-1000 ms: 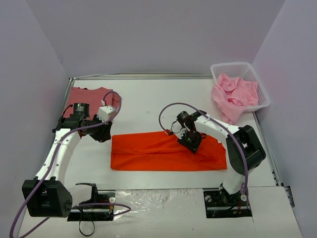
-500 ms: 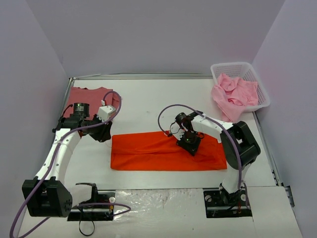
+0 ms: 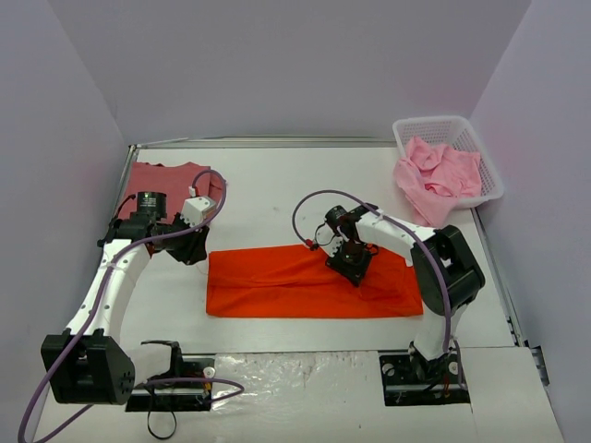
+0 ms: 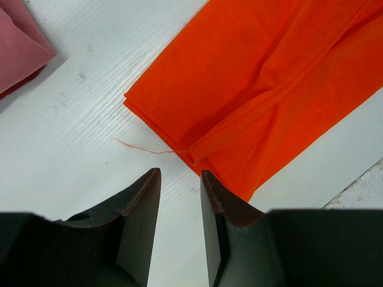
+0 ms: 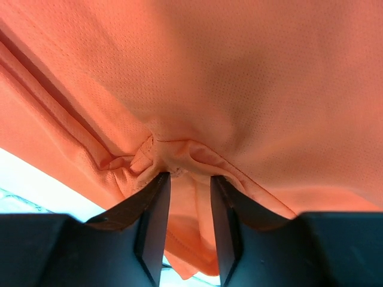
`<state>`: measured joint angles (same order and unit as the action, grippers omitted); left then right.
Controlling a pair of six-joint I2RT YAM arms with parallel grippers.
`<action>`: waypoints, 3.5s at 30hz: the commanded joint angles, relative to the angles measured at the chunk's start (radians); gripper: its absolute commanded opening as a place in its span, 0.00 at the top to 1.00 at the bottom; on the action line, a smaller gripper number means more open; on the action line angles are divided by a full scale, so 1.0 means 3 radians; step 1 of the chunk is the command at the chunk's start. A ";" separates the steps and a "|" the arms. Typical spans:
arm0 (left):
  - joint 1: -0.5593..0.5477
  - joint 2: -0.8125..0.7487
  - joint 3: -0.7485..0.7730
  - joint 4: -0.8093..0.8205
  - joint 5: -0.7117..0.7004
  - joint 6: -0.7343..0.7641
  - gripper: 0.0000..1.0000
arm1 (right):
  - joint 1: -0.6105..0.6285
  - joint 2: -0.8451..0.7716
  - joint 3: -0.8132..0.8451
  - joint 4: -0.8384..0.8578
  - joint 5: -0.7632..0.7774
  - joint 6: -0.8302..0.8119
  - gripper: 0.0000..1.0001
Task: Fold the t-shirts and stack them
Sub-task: Fold the other side of the tshirt into a rectangle
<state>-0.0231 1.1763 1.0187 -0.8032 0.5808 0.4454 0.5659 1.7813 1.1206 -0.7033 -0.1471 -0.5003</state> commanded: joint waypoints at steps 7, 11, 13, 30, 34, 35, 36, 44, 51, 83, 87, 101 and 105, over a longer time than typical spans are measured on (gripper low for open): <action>0.0031 -0.0060 0.0030 -0.0007 0.0068 0.0060 0.68 | 0.0041 0.0091 0.0013 -0.0105 0.0035 -0.0009 0.72; 0.0031 -0.0060 0.0030 -0.0012 0.0063 0.0060 0.68 | 0.0041 0.0116 -0.0008 -0.0085 0.0066 0.0001 0.73; 0.0031 -0.0066 0.0030 -0.0007 0.0063 0.0055 0.68 | 0.0046 0.0137 -0.0028 -0.0049 0.0086 0.0006 0.78; 0.0031 -0.0071 0.0025 -0.0007 0.0063 0.0060 0.68 | 0.0046 -0.0195 0.0038 -0.0223 0.0148 0.0042 1.00; 0.0031 -0.0076 0.0025 -0.0007 0.0063 0.0055 0.68 | 0.0046 -0.0303 0.0074 -0.0309 0.0158 0.0057 1.00; 0.0031 -0.0076 0.0025 -0.0007 0.0068 0.0060 0.68 | 0.0046 -0.0318 0.0079 -0.0315 0.0168 0.0057 1.00; 0.0031 -0.0076 0.0025 -0.0007 0.0063 0.0060 0.68 | 0.0046 -0.0333 0.0084 -0.0325 0.0163 0.0062 1.00; 0.0031 -0.0076 0.0025 -0.0007 0.0068 0.0065 0.68 | 0.0046 -0.0405 0.0079 -0.0417 0.0127 0.0072 1.00; 0.0031 -0.0091 0.0020 -0.0012 0.0079 0.0065 0.68 | 0.0052 -0.0431 0.0074 -0.0463 0.0066 0.0067 0.97; 0.0036 -0.0091 0.0025 -0.0017 0.0074 0.0065 0.68 | 0.0052 -0.0538 -0.0023 -0.0478 0.0127 0.0118 0.72; 0.0036 -0.0096 0.0020 -0.0012 0.0084 0.0070 0.68 | 0.0036 -0.0625 -0.0069 -0.0494 0.0097 0.0134 0.71; 0.0036 -0.0101 0.0020 -0.0017 0.0099 0.0080 0.68 | -0.0041 -0.0492 -0.0274 -0.0453 -0.0072 0.0083 0.69; 0.0036 -0.0106 0.0020 -0.0017 0.0104 0.0080 0.68 | -0.0046 -0.0416 -0.0233 -0.0412 -0.0067 0.0083 0.69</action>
<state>-0.0181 1.1759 1.0187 -0.8036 0.5877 0.4530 0.5568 1.6356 1.0504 -0.7940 -0.1581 -0.4717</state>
